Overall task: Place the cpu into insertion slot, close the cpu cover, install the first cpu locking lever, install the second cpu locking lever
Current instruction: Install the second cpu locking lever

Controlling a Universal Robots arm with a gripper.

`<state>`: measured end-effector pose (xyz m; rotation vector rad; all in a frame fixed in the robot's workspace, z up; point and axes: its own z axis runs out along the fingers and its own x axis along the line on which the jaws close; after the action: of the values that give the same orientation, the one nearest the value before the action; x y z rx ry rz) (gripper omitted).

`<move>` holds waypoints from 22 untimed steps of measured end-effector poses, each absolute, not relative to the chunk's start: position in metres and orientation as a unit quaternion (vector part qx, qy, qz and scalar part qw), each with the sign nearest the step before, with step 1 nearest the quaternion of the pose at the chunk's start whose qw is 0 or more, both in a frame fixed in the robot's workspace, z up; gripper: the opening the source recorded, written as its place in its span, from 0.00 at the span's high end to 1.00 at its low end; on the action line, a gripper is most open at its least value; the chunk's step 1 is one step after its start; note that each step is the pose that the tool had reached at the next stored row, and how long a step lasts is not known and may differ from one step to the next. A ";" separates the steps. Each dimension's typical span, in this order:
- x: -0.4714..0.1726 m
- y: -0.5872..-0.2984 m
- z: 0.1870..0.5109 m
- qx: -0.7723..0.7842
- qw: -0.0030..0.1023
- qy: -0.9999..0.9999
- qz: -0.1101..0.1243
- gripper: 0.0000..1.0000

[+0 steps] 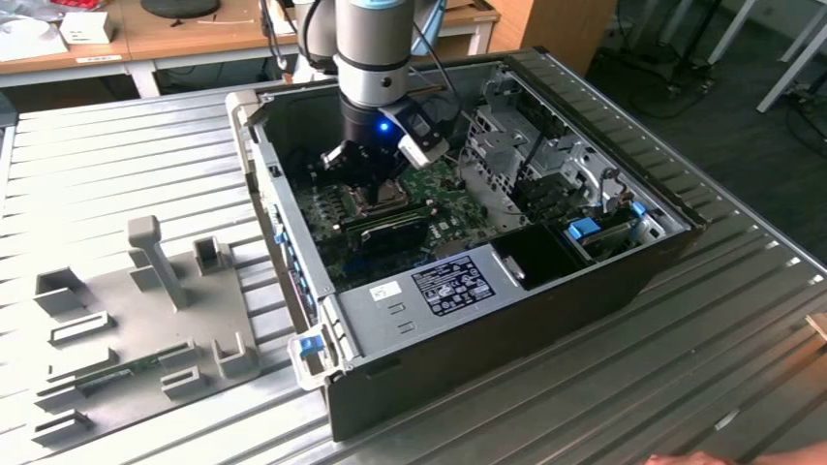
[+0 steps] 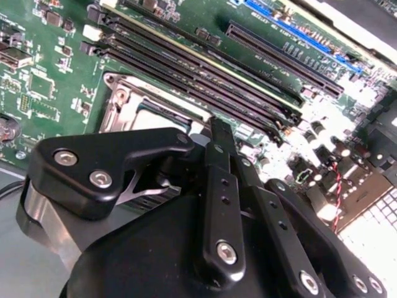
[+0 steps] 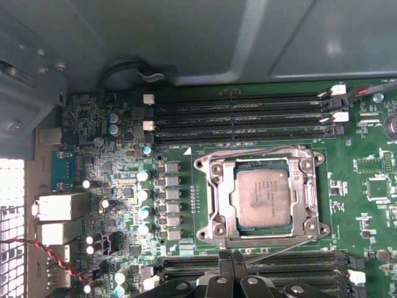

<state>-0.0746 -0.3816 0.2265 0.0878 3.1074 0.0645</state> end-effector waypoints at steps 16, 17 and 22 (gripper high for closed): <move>-0.075 -0.382 0.215 0.028 0.016 0.999 0.022 0.90; -0.075 -0.382 0.214 0.028 0.016 0.999 0.022 0.90; -0.078 -0.382 0.212 0.028 0.016 0.999 0.022 0.90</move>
<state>-0.0782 -0.3816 0.2120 0.0877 3.1072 0.0679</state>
